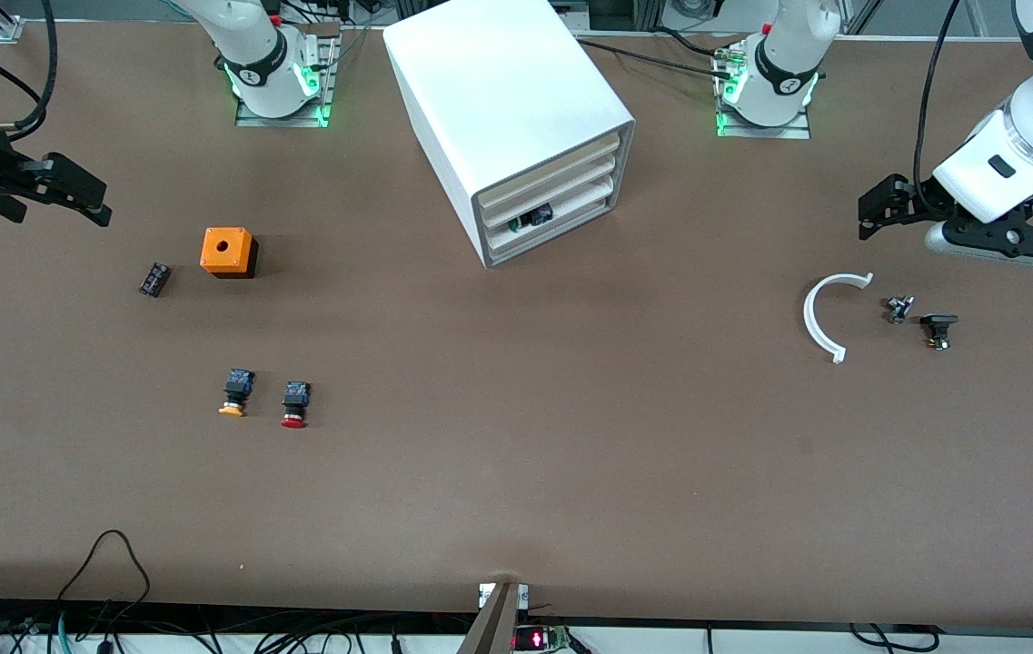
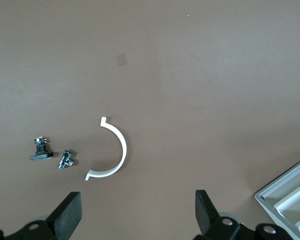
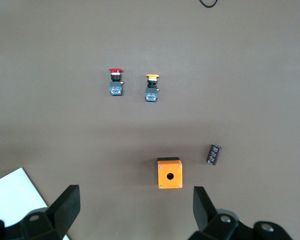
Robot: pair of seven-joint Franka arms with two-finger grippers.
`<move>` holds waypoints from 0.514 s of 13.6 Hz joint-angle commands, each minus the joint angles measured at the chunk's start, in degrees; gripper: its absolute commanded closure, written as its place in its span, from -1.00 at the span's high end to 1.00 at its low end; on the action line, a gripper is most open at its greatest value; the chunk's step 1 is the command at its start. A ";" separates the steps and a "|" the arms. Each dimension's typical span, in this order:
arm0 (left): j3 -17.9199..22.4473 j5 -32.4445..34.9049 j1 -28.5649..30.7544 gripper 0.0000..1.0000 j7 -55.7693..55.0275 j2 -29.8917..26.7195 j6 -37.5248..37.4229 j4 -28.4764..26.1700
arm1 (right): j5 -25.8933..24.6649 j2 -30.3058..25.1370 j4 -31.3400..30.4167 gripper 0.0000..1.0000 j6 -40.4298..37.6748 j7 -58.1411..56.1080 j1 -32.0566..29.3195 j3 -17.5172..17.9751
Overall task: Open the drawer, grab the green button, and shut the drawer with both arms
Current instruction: 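Reach the left gripper to the drawer handle while the right gripper approaches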
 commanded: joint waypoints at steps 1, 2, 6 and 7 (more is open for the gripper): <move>0.27 1.08 -0.36 1.00 0.47 0.50 -1.44 1.68 | -1.64 1.49 1.15 0.99 -0.60 4.95 2.13 -0.01; 0.27 1.08 -0.44 1.00 0.47 0.50 -1.44 1.68 | -1.63 1.58 1.58 0.99 -1.12 5.68 2.31 -0.01; 0.36 1.00 -0.44 1.00 0.73 0.67 -2.13 1.86 | -1.90 1.58 -0.08 0.99 2.46 6.31 3.54 -0.01; 0.45 0.39 -0.44 1.00 1.08 1.02 -3.97 2.03 | -1.72 1.58 -0.61 0.99 2.39 6.48 4.07 0.08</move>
